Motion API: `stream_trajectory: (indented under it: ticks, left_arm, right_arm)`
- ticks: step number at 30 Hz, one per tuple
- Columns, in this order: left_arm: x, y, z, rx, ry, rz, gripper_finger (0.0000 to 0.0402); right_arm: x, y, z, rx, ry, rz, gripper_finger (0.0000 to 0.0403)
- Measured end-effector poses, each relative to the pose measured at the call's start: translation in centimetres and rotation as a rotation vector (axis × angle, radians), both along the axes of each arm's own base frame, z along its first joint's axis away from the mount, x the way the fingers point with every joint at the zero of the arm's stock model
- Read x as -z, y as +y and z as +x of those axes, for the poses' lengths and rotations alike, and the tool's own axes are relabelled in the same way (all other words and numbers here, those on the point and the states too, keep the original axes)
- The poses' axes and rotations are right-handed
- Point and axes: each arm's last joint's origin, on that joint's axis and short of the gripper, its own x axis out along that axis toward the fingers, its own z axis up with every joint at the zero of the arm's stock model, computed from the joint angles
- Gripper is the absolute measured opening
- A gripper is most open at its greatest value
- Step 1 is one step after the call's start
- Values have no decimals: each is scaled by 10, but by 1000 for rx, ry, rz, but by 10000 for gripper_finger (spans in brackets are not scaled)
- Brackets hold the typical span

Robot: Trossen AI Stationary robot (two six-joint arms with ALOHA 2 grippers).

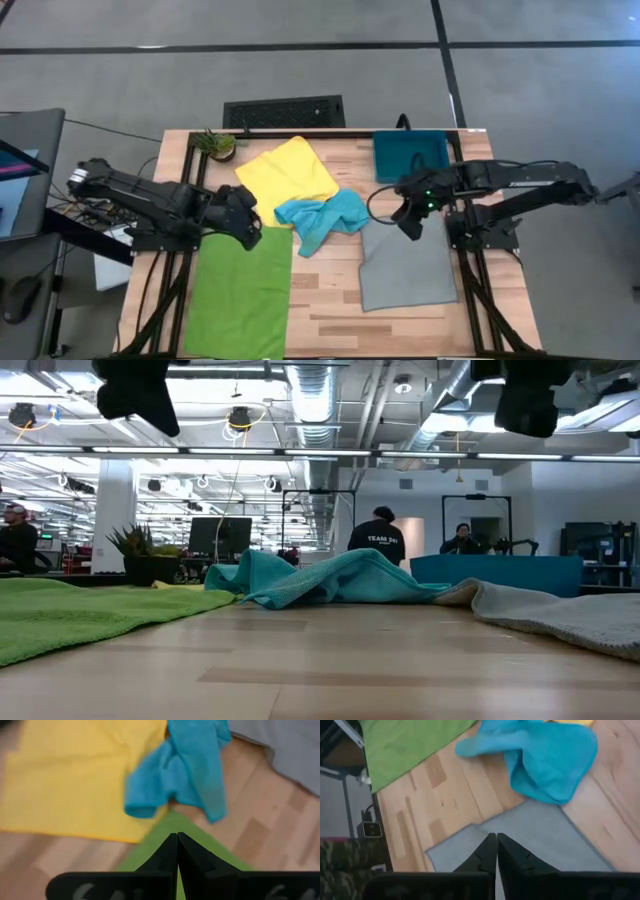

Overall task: Fold microfiber towels
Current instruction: Fold the blue microfiber cloth

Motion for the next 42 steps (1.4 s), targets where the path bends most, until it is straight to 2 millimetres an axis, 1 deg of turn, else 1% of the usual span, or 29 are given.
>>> stream_trajectory:
  ticks: [2, 5, 11, 15, 17, 20, 24, 28, 31, 34, 39, 42]
  left_arm:
    - [3, -2, 5, 4, 1, -35, 0]
    - [9, -4, 11, 24, 40, -25, 0]
    - [19, -4, 18, -113, 73, -133, 0]
    - [19, -3, 20, -140, 59, -158, 0]
    - [18, -1, 20, -171, 46, -154, 0]
    - [19, 0, 20, -192, 46, -180, 2]
    - [19, 1, 21, -191, 55, -222, 25]
    - [19, 1, 21, -196, 53, -218, 73]
    - [19, 1, 21, -208, 50, -221, 108]
    - [19, 2, 21, -247, 47, -261, 132]
    - [19, 2, 21, -250, 50, -278, 149]
    - [19, 2, 21, -249, 50, -278, 151]
  right_arm:
    - [2, -2, 6, -5, -2, -9, 41]
    - [6, -6, 15, 14, -3, -10, 47]
    - [17, -21, 30, 71, 22, 15, 72]
    - [24, -32, 43, 59, 4, -24, 102]
    - [27, -36, 50, 37, -20, -46, 123]
    - [31, -40, 60, -3, -31, -32, 160]
    - [33, -47, 75, -69, -34, -19, 208]
    - [38, -58, 91, -118, -28, -24, 236]
    - [45, -73, 105, -80, 4, 18, 240]
    - [51, -92, 119, -17, 26, 87, 236]
    - [69, -124, 144, 45, 82, 192, 225]
    - [81, -138, 156, 2, 125, 186, 222]
